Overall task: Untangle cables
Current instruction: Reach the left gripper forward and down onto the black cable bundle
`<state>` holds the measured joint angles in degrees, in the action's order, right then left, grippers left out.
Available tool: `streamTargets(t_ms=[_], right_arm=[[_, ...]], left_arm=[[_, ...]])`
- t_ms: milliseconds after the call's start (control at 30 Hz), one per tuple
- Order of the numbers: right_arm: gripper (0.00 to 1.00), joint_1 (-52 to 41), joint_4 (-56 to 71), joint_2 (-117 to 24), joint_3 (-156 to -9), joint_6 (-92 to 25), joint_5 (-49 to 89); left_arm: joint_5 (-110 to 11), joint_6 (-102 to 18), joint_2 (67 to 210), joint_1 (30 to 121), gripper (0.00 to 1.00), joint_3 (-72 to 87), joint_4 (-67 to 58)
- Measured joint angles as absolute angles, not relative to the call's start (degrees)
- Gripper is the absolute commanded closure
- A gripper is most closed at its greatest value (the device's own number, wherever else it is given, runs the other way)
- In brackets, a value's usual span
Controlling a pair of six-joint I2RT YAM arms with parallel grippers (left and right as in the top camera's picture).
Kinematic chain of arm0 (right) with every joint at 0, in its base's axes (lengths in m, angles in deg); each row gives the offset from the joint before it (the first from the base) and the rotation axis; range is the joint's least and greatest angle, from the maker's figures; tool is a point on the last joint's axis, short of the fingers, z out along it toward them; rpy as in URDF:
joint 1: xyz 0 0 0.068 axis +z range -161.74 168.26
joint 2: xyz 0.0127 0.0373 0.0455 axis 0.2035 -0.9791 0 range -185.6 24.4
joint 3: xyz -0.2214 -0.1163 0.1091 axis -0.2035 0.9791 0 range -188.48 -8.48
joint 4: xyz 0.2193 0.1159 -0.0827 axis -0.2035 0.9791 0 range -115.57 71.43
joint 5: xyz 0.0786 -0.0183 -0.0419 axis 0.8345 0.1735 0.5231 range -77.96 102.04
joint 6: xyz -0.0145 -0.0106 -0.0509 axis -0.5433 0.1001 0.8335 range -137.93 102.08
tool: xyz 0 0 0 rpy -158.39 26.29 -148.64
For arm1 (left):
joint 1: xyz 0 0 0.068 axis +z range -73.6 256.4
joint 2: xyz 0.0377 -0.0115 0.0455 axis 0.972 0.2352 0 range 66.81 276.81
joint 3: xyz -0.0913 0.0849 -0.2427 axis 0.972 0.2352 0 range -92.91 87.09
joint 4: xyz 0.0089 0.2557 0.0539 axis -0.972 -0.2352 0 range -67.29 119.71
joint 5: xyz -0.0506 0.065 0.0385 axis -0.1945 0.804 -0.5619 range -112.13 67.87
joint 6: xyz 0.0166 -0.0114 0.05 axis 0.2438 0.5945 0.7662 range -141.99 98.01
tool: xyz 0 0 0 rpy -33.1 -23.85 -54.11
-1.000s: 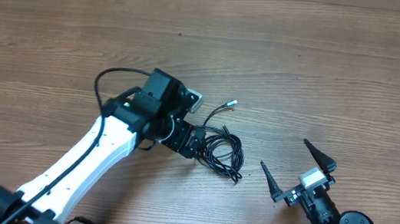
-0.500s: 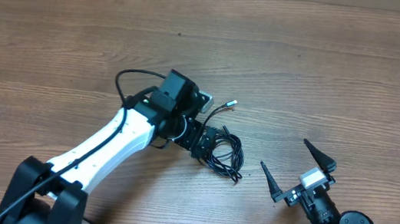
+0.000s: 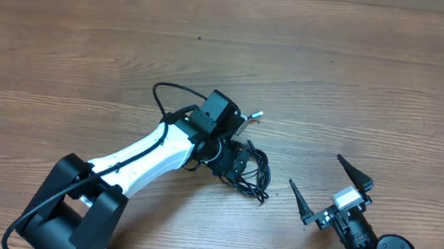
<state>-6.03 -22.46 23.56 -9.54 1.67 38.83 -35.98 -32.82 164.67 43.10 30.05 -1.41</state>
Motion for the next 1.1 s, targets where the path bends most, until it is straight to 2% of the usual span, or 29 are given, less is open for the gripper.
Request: streamTargets(t_ms=[700, 800, 900, 1100], right_arm=[[0.0, -6.01, -22.46, 23.56, -9.54, 1.69, 38.85], [0.0, -6.03, -22.48, 23.56, -9.54, 1.65, 38.83], [0.0, -6.03, -22.46, 23.56, -9.54, 1.69, 38.83], [0.0, -6.03, -22.46, 23.56, -9.54, 1.65, 38.85]], left_arm=[[-26.91, -33.7, 165.72, 36.63, 0.0, 30.03, -0.23], [-26.25, -33.72, 165.72, 36.63, 0.03, 30.03, -0.18], [-26.1, -33.85, 165.72, 36.63, 0.1, 30.03, -0.18], [-25.93, -33.9, 165.72, 36.63, 0.13, 30.03, -0.05]])
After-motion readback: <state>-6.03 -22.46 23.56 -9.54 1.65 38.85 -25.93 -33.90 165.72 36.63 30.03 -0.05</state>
